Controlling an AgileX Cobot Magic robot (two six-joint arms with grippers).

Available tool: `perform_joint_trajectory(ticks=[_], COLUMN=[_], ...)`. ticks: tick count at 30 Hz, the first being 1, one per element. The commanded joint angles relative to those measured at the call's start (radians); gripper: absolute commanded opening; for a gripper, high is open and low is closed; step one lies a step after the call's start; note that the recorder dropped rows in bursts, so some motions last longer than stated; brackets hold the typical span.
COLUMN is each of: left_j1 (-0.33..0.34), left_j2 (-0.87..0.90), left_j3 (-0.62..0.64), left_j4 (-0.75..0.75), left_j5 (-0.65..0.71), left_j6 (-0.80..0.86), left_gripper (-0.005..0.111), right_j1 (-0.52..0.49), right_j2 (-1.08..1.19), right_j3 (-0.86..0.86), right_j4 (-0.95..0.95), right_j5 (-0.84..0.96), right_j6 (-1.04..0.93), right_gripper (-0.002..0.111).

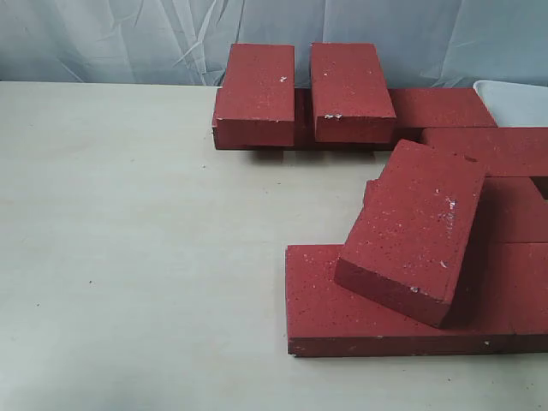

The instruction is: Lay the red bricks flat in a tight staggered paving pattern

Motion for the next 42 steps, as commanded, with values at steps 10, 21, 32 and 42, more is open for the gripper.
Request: perform_joint_trajectory(ticks=[10, 21, 32, 42], left_j1=[0.000, 0.000, 0.000, 0.000], left_j2=[-0.006, -0.006, -0.006, -0.006], left_j3=[0.005, 0.005, 0.005, 0.005], left_j4=[0.001, 0.001, 0.001, 0.001], left_j5=[-0.013, -0.013, -0.013, -0.013], left_j6=[0.000, 0.000, 0.000, 0.000], left_gripper=[0.000, 0.000, 0.000, 0.000], right_j1=[-0.006, -0.006, -0.006, -0.006], right_j2=[-0.007, -0.007, -0.007, -0.007], right_j3=[0.006, 0.006, 0.006, 0.006], right_j4=[-0.002, -0.002, -0.002, -0.002], right_j5=[-0.011, -0.011, -0.192, -0.519], right_j6=[-0.002, -0.002, -0.002, -0.002], right_gripper=[-0.001, -0.001, -0.001, -0.001])
